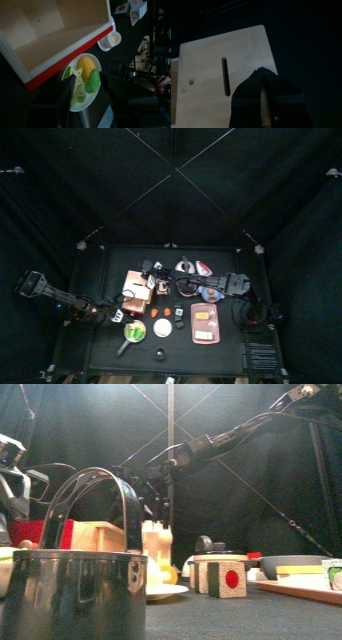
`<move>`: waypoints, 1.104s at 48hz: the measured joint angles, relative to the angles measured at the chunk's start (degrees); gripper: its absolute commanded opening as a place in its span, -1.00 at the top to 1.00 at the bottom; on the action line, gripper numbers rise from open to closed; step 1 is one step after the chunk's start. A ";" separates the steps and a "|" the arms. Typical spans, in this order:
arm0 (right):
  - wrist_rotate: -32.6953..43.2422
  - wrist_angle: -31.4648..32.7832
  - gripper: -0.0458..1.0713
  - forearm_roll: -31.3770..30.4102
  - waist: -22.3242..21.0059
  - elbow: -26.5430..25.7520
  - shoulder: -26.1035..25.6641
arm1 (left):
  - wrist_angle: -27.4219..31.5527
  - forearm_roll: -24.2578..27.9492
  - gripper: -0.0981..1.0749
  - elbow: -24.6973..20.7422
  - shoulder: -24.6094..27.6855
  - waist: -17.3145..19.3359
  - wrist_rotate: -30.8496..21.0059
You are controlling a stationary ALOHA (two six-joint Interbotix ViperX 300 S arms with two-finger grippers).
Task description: Open drawer
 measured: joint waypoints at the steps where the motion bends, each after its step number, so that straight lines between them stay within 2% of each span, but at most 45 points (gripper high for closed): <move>1: 0.00 0.00 0.82 0.00 0.00 0.09 -0.09 | -0.70 0.00 -0.61 0.09 0.00 0.00 0.00; 8: 0.00 0.00 0.82 -0.18 0.00 0.09 -0.09 | -4.83 -0.62 -0.61 0.70 0.00 0.00 0.00; 16: 0.00 0.00 0.82 -0.18 0.00 0.09 -0.09 | -5.71 -0.70 -0.60 0.79 0.00 -0.09 -0.09; 27: 0.09 0.00 0.82 -0.18 0.00 0.09 -0.09 | 0.35 2.11 -0.60 0.97 -0.18 -0.26 0.35; 32: 0.00 0.00 0.82 -0.18 0.00 0.00 -0.09 | 3.43 7.12 -0.60 0.26 -1.41 -0.26 0.35; 42: 0.09 0.18 0.82 -0.35 0.18 -0.35 -0.09 | 4.22 19.78 -0.60 -3.25 -5.80 -0.26 0.26; 53: 0.18 0.70 0.82 -0.53 0.44 -0.18 -0.79 | 3.69 28.48 -0.60 -3.87 -11.07 0.88 0.44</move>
